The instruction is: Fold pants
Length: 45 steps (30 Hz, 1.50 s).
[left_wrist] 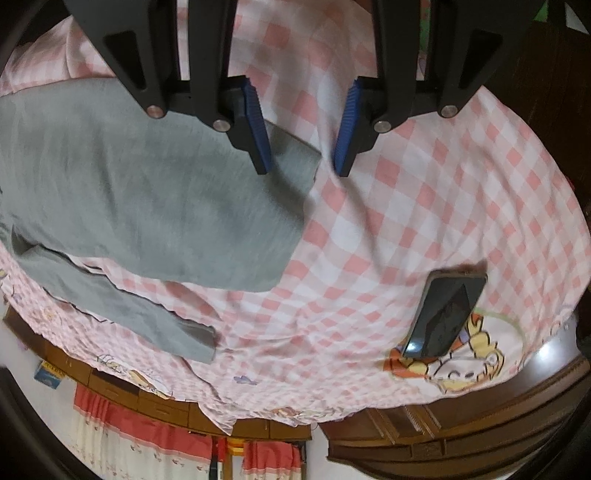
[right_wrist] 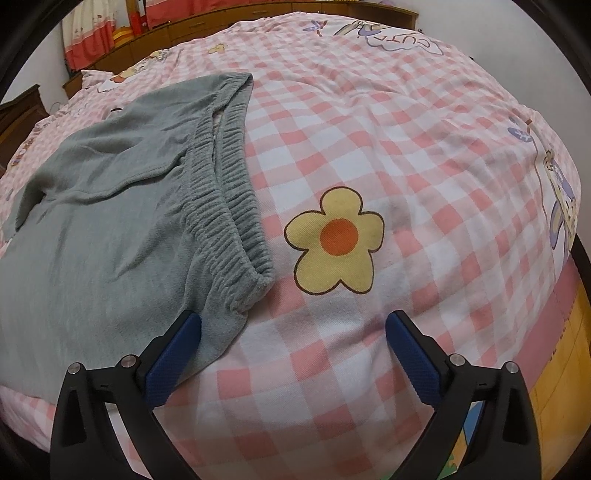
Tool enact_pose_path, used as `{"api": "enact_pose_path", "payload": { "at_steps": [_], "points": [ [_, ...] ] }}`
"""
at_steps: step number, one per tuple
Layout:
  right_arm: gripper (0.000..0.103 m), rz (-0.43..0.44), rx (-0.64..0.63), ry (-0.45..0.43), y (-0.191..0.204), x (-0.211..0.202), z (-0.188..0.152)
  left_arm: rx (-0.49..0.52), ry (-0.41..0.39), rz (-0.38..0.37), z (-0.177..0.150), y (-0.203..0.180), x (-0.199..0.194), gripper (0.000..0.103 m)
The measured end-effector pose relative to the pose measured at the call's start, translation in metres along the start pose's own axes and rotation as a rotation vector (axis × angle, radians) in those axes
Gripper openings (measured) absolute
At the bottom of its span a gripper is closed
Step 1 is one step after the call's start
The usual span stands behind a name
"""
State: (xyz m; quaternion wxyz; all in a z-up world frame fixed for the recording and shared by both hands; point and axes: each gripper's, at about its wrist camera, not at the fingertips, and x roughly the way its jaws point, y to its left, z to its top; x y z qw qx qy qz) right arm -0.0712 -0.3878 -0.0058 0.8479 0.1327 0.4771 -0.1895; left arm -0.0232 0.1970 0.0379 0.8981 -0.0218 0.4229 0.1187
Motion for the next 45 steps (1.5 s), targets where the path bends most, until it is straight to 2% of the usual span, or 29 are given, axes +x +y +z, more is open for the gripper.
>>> {"api": "enact_pose_path", "payload": {
  "at_steps": [4, 8, 11, 19, 22, 24, 28, 33, 35, 37, 38, 40, 41, 42, 45],
  "points": [
    [0.102, 0.003, 0.004, 0.003, -0.001, 0.002, 0.001, 0.038, -0.046, -0.006, 0.004, -0.006, -0.009, 0.038],
    [0.102, 0.010, 0.005, 0.001, -0.001, 0.002, 0.001, 0.029, 0.008, -0.007, 0.004, -0.005, 0.005, 0.037],
    [0.102, 0.016, 0.004, -0.001, -0.003, 0.003, 0.001, -0.007, 0.042, -0.013, 0.000, 0.001, 0.015, 0.031],
    [0.103, 0.018, 0.006, -0.005, -0.003, 0.004, 0.000, -0.060, 0.045, -0.028, -0.005, 0.008, 0.022, 0.030],
    [0.103, 0.017, 0.006, -0.008, -0.003, 0.004, 0.000, -0.070, 0.041, -0.040, -0.003, 0.005, 0.024, 0.022],
    [0.102, 0.017, 0.005, -0.005, -0.003, 0.004, 0.001, -0.064, 0.039, -0.056, -0.004, 0.002, 0.022, 0.006],
    [0.103, 0.025, 0.001, 0.002, -0.003, 0.004, 0.001, -0.068, 0.033, -0.031, -0.005, 0.005, 0.011, 0.005],
    [0.103, 0.037, -0.013, 0.017, -0.004, 0.003, 0.004, -0.087, 0.071, 0.014, -0.012, 0.021, 0.010, 0.006],
    [0.099, 0.037, -0.023, 0.025, -0.004, -0.001, 0.007, -0.073, 0.081, 0.048, -0.014, 0.023, 0.010, 0.006],
    [0.096, 0.034, -0.041, 0.026, -0.002, -0.008, 0.011, -0.079, 0.086, 0.036, -0.012, 0.026, 0.008, 0.006],
    [0.095, 0.026, -0.058, 0.018, 0.000, -0.014, 0.016, -0.081, 0.082, 0.032, -0.010, 0.026, 0.005, 0.009],
    [0.095, 0.012, -0.091, -0.006, 0.004, -0.024, 0.026, -0.072, 0.069, 0.025, -0.002, 0.024, 0.001, 0.027],
    [0.095, 0.015, -0.109, -0.016, 0.006, -0.028, 0.033, -0.066, 0.060, 0.023, 0.003, 0.022, -0.002, 0.041],
    [0.095, 0.021, -0.124, -0.024, 0.008, -0.032, 0.039, -0.059, 0.052, 0.018, 0.008, 0.019, -0.003, 0.047],
    [0.095, 0.038, -0.177, -0.054, 0.019, -0.039, 0.064, -0.028, 0.037, -0.016, 0.030, 0.006, -0.003, 0.049]
  ]
}}
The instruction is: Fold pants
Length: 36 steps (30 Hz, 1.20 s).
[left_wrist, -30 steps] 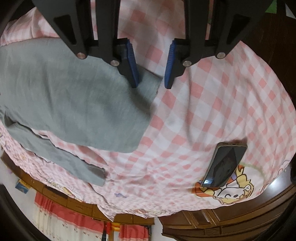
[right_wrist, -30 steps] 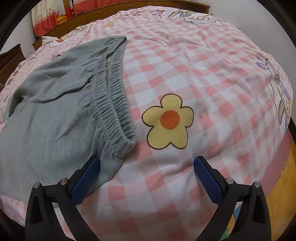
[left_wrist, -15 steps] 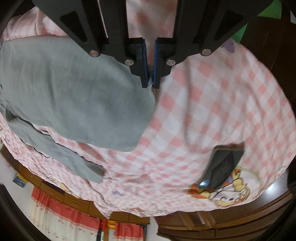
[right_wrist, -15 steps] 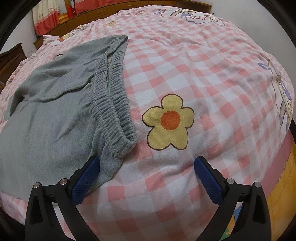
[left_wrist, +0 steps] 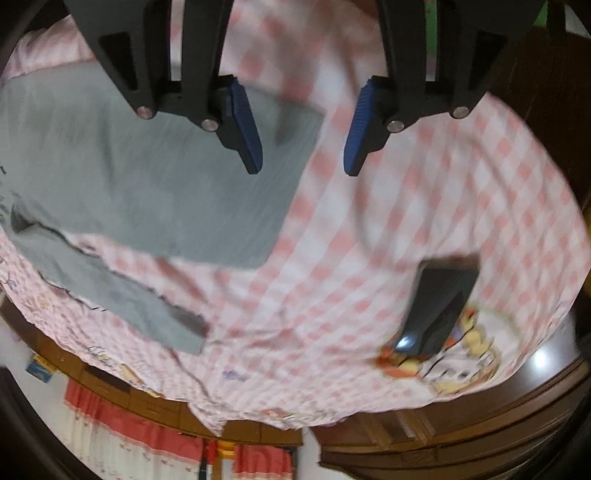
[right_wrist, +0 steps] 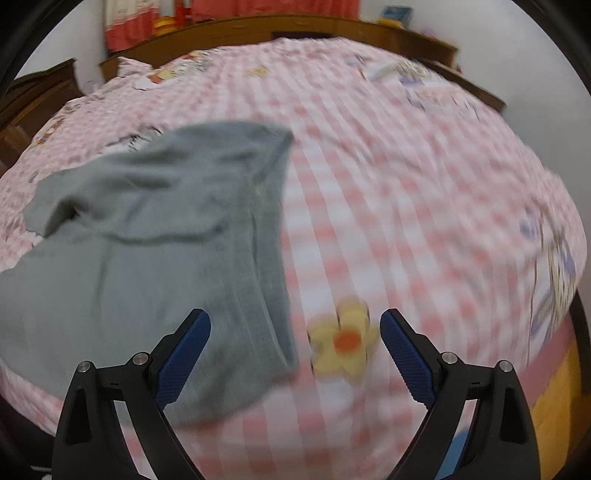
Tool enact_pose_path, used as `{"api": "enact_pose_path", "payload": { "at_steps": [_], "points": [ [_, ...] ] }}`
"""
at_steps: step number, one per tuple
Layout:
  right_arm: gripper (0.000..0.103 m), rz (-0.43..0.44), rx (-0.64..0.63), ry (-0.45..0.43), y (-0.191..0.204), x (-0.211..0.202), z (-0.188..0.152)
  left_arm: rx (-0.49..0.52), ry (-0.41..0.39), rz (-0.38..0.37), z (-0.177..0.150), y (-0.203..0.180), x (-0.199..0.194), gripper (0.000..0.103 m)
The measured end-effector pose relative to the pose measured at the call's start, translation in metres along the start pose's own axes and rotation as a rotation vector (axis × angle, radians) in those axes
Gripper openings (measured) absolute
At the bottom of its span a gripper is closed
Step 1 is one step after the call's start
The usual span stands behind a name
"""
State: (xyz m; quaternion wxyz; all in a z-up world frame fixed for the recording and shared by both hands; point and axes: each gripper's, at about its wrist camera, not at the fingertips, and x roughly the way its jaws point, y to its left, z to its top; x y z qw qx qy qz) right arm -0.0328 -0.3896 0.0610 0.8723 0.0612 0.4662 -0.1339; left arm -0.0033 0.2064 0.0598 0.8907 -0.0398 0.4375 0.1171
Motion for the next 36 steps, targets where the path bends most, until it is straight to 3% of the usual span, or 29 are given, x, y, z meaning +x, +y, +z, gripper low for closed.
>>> {"api": "enact_pose_path", "payload": {
  "at_steps": [5, 12, 17, 24, 29, 35, 36],
  "points": [
    [0.095, 0.053, -0.095, -0.021, 0.022, 0.012, 0.057, 0.037, -0.022, -0.095, 0.049, -0.035, 0.010, 0.065],
    [0.095, 0.125, -0.188, -0.010, 0.056, 0.054, 0.120, 0.117, -0.005, -0.155, 0.123, -0.103, 0.052, 0.071],
    [0.095, 0.144, -0.277, 0.009, 0.077, 0.091, 0.152, 0.175, 0.003, -0.140, 0.167, -0.141, 0.090, 0.073],
    [0.095, 0.106, -0.345, 0.031, 0.080, 0.133, 0.183, 0.192, 0.046, -0.127, 0.209, -0.166, 0.150, 0.076],
    [0.095, 0.095, -0.391, 0.121, 0.083, 0.173, 0.194, 0.209, 0.081, -0.131, 0.226, -0.175, 0.187, 0.075],
    [0.095, 0.152, -0.330, 0.150, 0.074, 0.190, 0.190, 0.209, 0.097, -0.121, 0.238, -0.184, 0.212, 0.075],
    [0.095, 0.152, -0.330, 0.146, 0.074, 0.190, 0.190, 0.196, 0.096, -0.140, 0.238, -0.185, 0.214, 0.071]
  ]
}}
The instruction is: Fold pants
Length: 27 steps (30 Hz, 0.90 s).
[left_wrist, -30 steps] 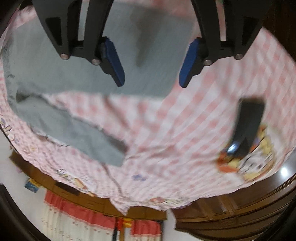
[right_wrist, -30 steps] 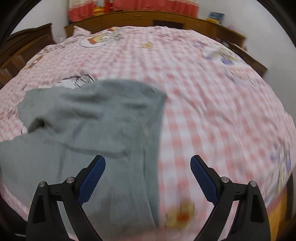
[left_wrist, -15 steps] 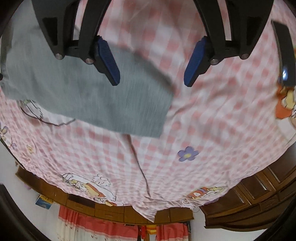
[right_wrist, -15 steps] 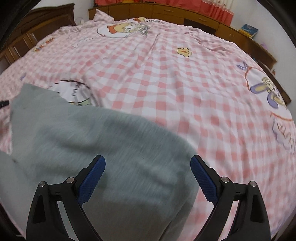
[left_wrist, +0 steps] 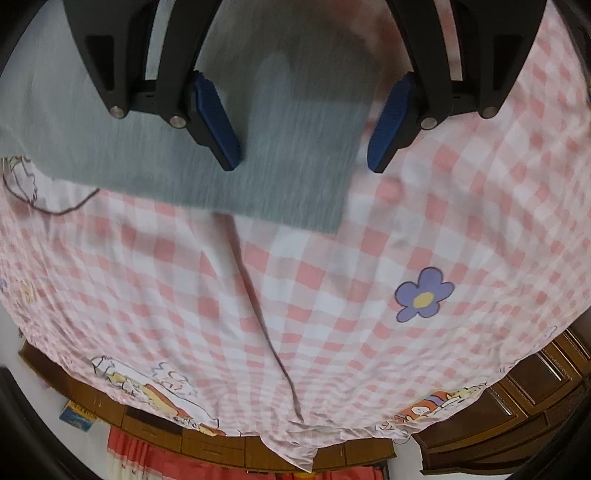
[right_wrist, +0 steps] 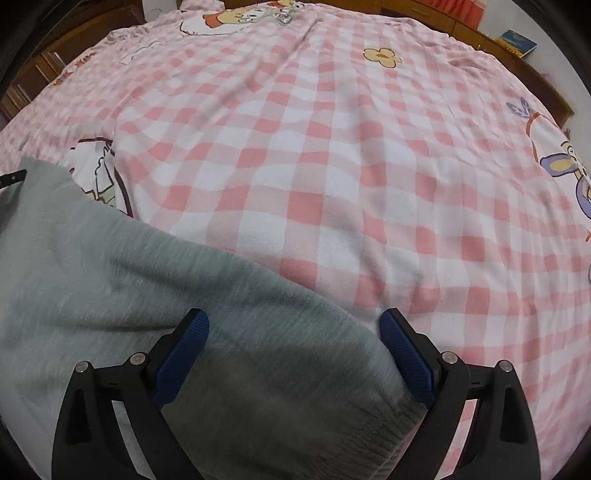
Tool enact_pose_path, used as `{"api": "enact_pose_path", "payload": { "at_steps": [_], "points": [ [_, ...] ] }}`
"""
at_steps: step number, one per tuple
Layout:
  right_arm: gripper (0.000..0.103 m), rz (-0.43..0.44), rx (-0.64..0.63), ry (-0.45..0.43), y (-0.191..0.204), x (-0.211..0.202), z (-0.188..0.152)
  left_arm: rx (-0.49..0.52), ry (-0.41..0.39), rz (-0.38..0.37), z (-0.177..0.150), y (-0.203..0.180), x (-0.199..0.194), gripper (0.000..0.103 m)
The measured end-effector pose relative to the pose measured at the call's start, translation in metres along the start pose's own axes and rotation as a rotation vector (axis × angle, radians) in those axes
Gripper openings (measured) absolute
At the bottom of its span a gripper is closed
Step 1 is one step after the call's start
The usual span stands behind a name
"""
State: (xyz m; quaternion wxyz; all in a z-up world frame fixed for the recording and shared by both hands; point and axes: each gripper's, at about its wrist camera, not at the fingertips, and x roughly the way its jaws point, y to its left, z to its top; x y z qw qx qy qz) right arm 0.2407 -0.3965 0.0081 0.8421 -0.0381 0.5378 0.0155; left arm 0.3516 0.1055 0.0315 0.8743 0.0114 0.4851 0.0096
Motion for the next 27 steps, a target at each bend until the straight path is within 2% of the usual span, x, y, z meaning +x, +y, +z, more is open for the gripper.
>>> {"api": "enact_pose_path", "payload": {
  "at_steps": [1, 3, 4, 5, 6, 8, 9, 12, 19, 22, 25, 27],
  "points": [
    [0.094, -0.001, 0.006, -0.001, 0.000, -0.001, 0.000, -0.008, 0.002, -0.022, 0.000, -0.002, 0.001, 0.066],
    [0.088, 0.000, 0.021, 0.000, 0.001, -0.003, -0.001, -0.026, 0.017, -0.070, 0.000, -0.006, 0.003, 0.039],
    [0.080, 0.002, 0.021, -0.001, 0.003, -0.006, -0.001, -0.026, 0.017, -0.089, -0.001, -0.009, 0.002, 0.030],
    [0.069, 0.004, 0.012, -0.005, 0.003, -0.008, -0.003, -0.021, 0.017, -0.109, -0.002, -0.012, 0.000, 0.017],
    [0.060, 0.000, -0.007, -0.013, 0.007, -0.012, -0.004, -0.011, 0.012, -0.120, -0.004, -0.015, -0.003, 0.016],
    [0.021, -0.016, -0.053, -0.058, 0.014, -0.025, -0.010, 0.024, -0.015, -0.120, -0.007, -0.020, -0.013, 0.012],
    [0.015, -0.024, -0.057, -0.068, 0.013, -0.029, -0.011, 0.042, -0.038, -0.118, -0.008, -0.022, -0.020, 0.011],
    [0.009, -0.012, -0.010, -0.117, 0.011, -0.043, -0.018, 0.057, -0.108, -0.110, -0.010, -0.021, -0.046, 0.010],
    [0.009, 0.041, 0.010, -0.291, 0.017, -0.109, -0.037, -0.002, -0.258, -0.186, -0.016, 0.004, -0.123, 0.009],
    [0.009, 0.080, -0.009, -0.356, 0.025, -0.143, -0.054, -0.030, -0.306, -0.205, -0.029, 0.020, -0.152, 0.009],
    [0.009, 0.111, -0.026, -0.383, 0.043, -0.164, -0.077, -0.066, -0.352, -0.249, -0.051, 0.038, -0.176, 0.009],
    [0.009, 0.127, -0.043, -0.391, 0.053, -0.174, -0.098, -0.058, -0.412, -0.240, -0.071, 0.047, -0.191, 0.009]
  ]
}}
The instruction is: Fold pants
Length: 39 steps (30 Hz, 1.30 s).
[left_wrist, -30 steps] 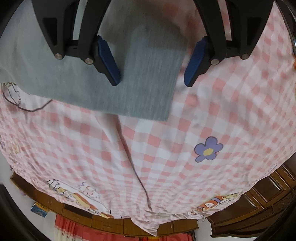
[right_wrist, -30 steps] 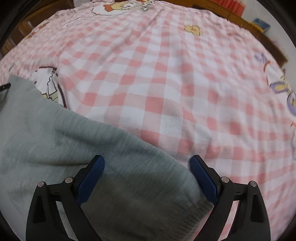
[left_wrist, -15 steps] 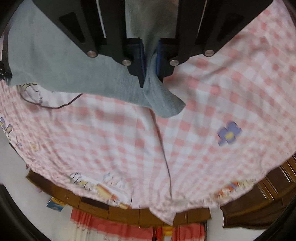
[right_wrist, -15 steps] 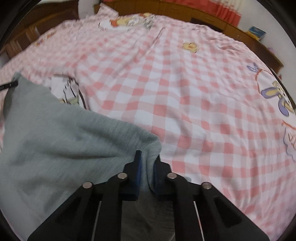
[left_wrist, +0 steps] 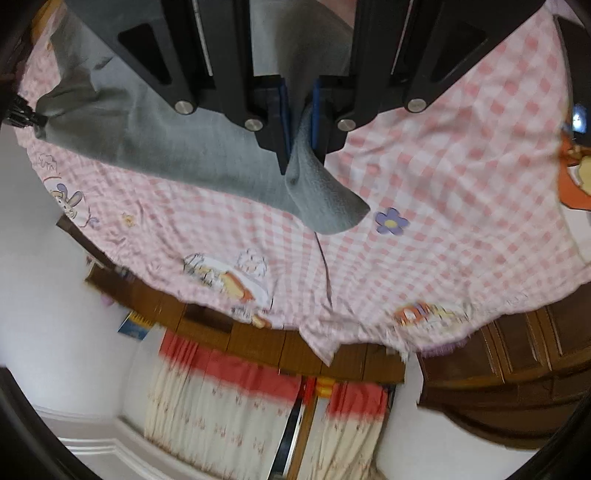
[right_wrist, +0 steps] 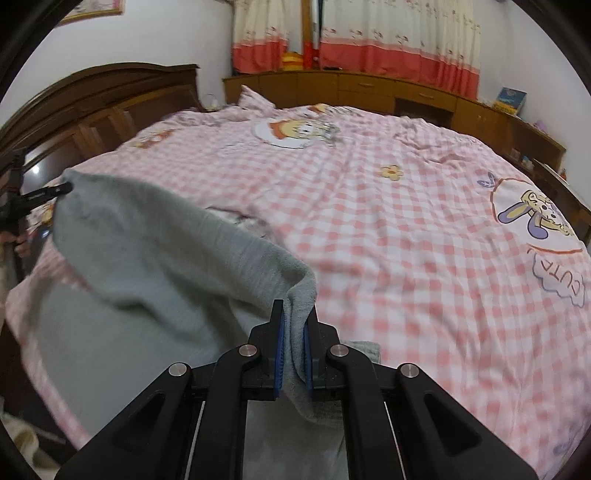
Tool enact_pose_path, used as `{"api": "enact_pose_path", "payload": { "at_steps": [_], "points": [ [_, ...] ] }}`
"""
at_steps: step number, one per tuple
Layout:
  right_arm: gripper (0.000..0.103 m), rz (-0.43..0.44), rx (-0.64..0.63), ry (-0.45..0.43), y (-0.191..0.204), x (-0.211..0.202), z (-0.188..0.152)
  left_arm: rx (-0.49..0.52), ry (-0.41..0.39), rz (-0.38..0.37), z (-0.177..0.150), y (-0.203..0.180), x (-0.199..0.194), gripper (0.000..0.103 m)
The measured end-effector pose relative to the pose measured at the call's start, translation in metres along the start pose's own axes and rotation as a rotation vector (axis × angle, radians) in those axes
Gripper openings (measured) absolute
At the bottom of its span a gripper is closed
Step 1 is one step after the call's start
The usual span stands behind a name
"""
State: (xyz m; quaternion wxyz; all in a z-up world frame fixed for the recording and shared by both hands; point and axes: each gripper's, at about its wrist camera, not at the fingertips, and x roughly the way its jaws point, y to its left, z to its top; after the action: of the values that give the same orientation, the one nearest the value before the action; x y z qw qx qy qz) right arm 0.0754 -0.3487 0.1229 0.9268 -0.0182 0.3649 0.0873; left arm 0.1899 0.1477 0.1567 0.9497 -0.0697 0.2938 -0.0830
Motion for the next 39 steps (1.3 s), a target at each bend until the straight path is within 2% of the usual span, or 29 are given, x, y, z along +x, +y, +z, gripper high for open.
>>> {"api": "enact_pose_path", "payload": {
  "at_steps": [3, 9, 14, 17, 21, 23, 28, 30, 34, 39],
  "points": [
    [0.009, 0.018, -0.028, 0.012, 0.017, -0.018, -0.024, 0.021, -0.036, 0.035, -0.023, 0.007, -0.028, 0.009],
    [0.008, 0.026, -0.074, 0.093, 0.045, -0.034, -0.084, -0.002, -0.028, 0.042, -0.073, 0.022, -0.065, 0.009],
    [0.008, 0.017, -0.087, 0.128, 0.051, -0.038, -0.112, -0.001, -0.012, 0.054, -0.118, 0.024, -0.096, 0.010],
    [0.007, 0.008, -0.080, 0.125, 0.048, -0.044, -0.121, -0.001, 0.004, 0.064, -0.141, 0.024, -0.107, 0.010],
    [0.007, 0.008, -0.078, 0.119, 0.045, -0.054, -0.127, -0.056, 0.032, 0.006, -0.166, 0.032, -0.120, 0.010],
    [0.007, 0.016, -0.077, 0.136, 0.043, -0.056, -0.130, -0.056, 0.063, 0.017, -0.177, 0.036, -0.122, 0.011],
    [0.008, 0.015, -0.098, 0.211, 0.043, -0.045, -0.140, -0.057, 0.119, 0.009, -0.195, 0.038, -0.129, 0.023],
    [0.008, -0.012, -0.129, 0.261, 0.048, -0.039, -0.145, -0.070, 0.123, 0.020, -0.200, 0.041, -0.134, 0.031],
    [0.018, -0.048, -0.194, 0.312, 0.061, -0.041, -0.148, -0.111, 0.140, 0.042, -0.212, 0.053, -0.143, 0.038],
    [0.030, -0.032, -0.187, 0.274, 0.070, -0.065, -0.135, -0.144, 0.175, 0.046, -0.225, 0.065, -0.155, 0.039]
  ]
}}
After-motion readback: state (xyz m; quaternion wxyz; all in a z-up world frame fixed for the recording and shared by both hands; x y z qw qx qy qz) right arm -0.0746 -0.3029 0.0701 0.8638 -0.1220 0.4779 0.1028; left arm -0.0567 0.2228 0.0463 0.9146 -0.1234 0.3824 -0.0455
